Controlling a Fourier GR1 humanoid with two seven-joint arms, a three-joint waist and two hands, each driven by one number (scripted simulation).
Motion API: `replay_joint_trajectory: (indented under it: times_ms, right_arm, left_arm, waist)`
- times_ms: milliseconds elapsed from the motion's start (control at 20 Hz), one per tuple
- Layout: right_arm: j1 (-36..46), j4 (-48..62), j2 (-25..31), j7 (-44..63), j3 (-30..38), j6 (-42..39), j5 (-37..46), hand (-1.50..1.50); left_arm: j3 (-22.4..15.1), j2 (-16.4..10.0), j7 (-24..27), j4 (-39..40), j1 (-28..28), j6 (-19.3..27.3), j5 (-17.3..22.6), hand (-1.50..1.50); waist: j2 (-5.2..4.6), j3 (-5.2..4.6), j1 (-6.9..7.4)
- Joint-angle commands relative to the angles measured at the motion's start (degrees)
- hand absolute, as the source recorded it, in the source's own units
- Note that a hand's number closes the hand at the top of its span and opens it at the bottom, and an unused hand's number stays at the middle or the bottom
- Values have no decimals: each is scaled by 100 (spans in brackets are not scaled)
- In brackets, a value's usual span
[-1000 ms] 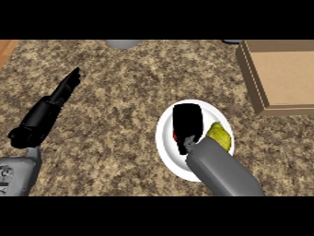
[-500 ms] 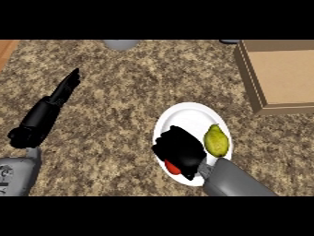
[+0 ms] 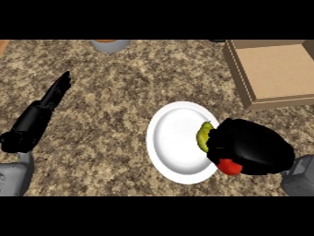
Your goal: Pick the tomato from the plate and place it in the cardboard box
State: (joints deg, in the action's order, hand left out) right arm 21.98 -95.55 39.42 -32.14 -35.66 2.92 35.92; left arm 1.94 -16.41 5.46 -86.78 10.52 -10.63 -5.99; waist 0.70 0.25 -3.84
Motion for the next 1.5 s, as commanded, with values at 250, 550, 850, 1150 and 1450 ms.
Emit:
replay_joint_trajectory:
  times_ms: [250,550,850,1150,1450]
  right_arm:
    - [-424,772,1419,-849,2943,-928,-3208,150]
    - [734,2995,1314,-871,3373,-1651,-3287,150]
    - [1829,4819,1264,-1478,3095,-1233,-2052,150]
    - [2417,5721,1615,-1580,2273,-1786,-960,150]
    - [2922,6834,1386,-2091,1816,-1669,-193,150]
  left_arm:
    - [-62,64,88,26,38,29,-81,0]
    - [-189,100,-375,-253,518,-121,-45,0]
    - [-553,445,95,-186,54,-63,-235,0]
    - [-340,249,-214,-37,569,-221,-119,0]
    - [-447,314,-94,-65,622,-271,-148,0]
  waist:
    - [-68,-20,138]
    - [-117,-19,521]
    - [-164,-15,727]
    - [-205,-17,790]
    - [-285,-3,969]
